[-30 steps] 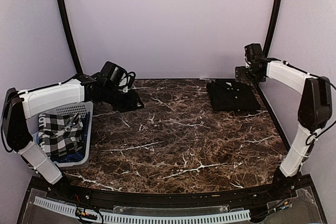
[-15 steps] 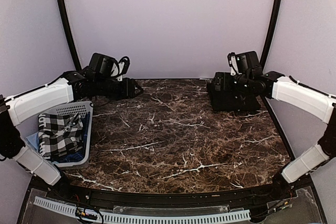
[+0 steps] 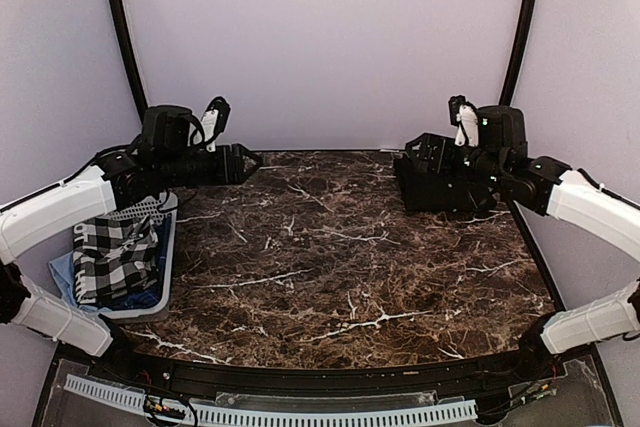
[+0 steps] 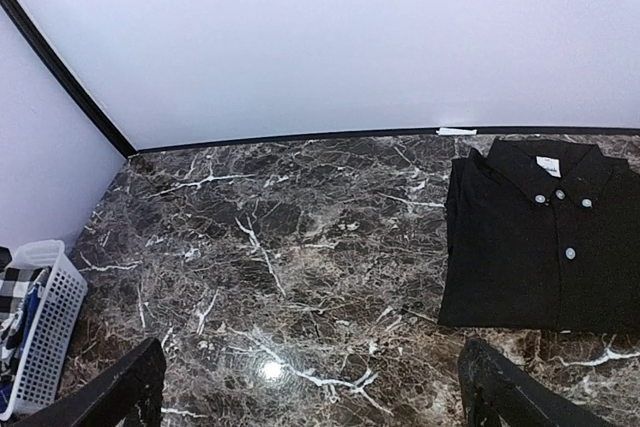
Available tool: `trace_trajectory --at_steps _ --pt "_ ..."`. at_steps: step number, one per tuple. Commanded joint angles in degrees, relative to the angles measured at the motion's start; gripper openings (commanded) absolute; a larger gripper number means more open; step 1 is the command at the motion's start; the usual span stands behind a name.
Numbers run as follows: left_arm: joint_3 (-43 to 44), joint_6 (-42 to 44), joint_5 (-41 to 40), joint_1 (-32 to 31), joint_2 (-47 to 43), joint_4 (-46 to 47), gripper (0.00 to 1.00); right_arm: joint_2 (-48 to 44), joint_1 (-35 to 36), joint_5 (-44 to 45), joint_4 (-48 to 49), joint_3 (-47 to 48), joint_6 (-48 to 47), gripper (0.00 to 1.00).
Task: Fold and stack the long sleeve shirts
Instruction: Move the square-folded shirt to the corner of the board, then reset both arms
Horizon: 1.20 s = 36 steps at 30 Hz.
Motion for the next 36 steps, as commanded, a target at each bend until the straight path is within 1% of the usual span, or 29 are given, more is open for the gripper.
trace_trajectory --at_steps 1,10,16,20,26,32,36 --pt "-2.3 2.2 -1.2 0.4 -2.9 3.8 0.60 -2.6 0.6 -1.1 3.8 -1.8 0.4 0.99" --pt "-4.6 4.0 -2.0 0.4 -3.4 5.7 0.62 -4.5 0.6 3.8 1.8 -1.5 -2.3 0.98" --pt "-5.4 4.4 -1.9 0.4 -3.4 6.9 0.62 -5.3 0.5 7.5 -2.8 0.3 -2.7 0.99" --pt "-5.7 3.8 -1.8 0.4 -3.7 7.5 0.62 -6.6 0.5 7.7 -3.9 0.4 -3.1 0.99" --pt "-6.7 2.7 -0.7 0.4 -4.1 9.0 0.62 -7.6 0.5 7.8 -3.8 -1.9 -1.7 0.99" --pt "-5.1 3.0 -0.6 0.4 -2.5 9.0 0.63 -7.2 0.6 7.2 -1.0 -3.0 0.4 0.99" --pt "-3.8 2.9 -0.9 0.4 -1.3 9.0 0.63 -6.0 0.6 8.2 -0.7 -1.9 1.3 0.99"
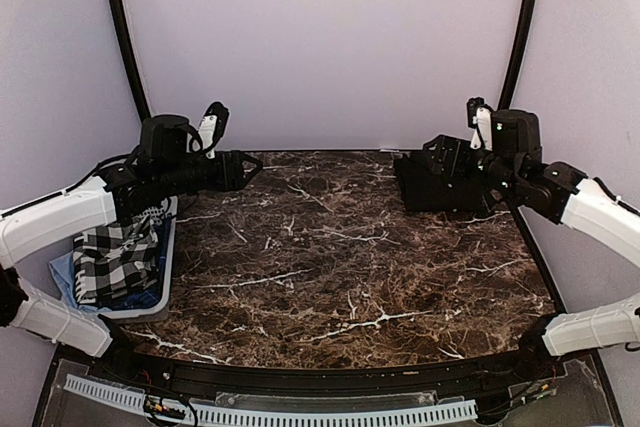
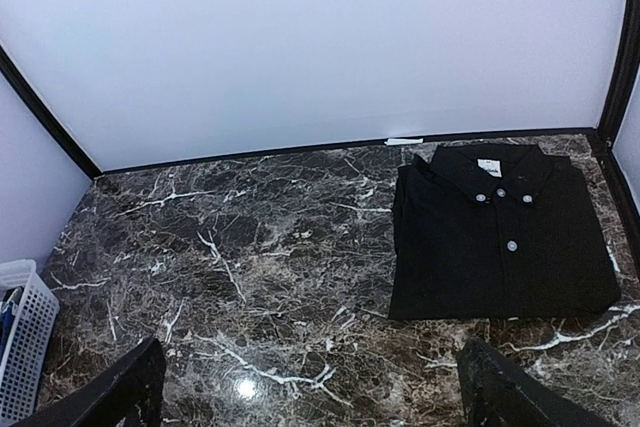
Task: Fold and stack the long sleeve shirts
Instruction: Reset both arms
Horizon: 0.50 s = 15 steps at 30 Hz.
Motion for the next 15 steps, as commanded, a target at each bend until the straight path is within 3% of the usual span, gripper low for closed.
trace_trajectory --at_steps 1,12,15 --pt "2.3 0.0 0.2 0.4 1.0 1.6 0.63 1.0 0.6 1.5 2.8 0.8 1.9 0.99" --pt "4.4 0.6 -0.6 0.4 2.9 1.1 0.64 2.9 0.6 1.8 4.5 1.5 2.1 0.99" --pt "4.4 0.4 -0.5 0.4 3.1 1.3 0.70 3.4 0.6 1.8 4.5 1.7 2.0 0.99"
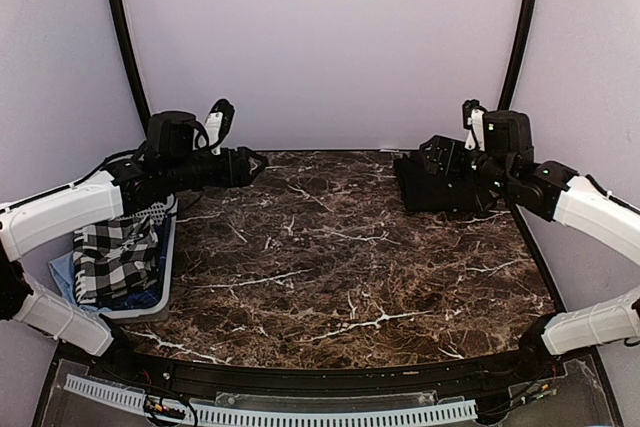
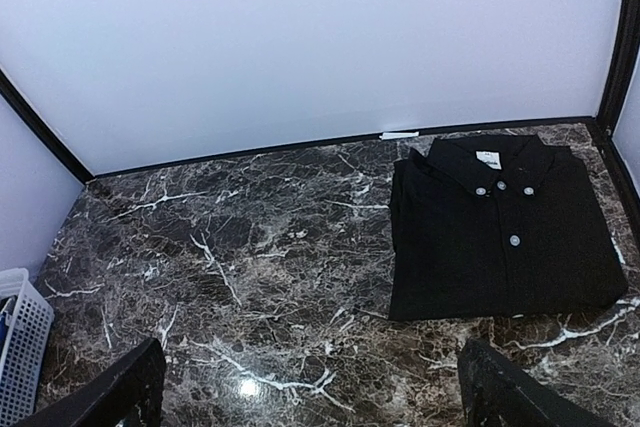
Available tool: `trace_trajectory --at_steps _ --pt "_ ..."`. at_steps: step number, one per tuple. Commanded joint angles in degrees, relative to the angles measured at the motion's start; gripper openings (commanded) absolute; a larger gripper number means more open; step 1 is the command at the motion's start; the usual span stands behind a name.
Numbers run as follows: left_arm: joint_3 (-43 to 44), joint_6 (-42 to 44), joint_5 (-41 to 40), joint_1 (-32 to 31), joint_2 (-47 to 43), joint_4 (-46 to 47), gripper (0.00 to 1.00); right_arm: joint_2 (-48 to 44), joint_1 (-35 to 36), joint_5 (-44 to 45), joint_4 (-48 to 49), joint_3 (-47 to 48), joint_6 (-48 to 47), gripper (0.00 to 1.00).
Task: Fold and stack the long sleeve shirts
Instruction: Reset both arms
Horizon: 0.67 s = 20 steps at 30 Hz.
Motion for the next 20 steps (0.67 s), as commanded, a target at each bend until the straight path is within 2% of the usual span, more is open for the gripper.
trace_trajectory --at_steps 1,20 --pt "2.1 0.3 -0.3 0.4 0.0 0.9 0.70 0.8 0.6 0.8 2.8 1.7 0.2 0.99" --pt "3.0 -0.9 -0.3 0.4 0.8 0.5 0.73 0.0 0.6 1.9 2.7 1.0 -0.8 0.98"
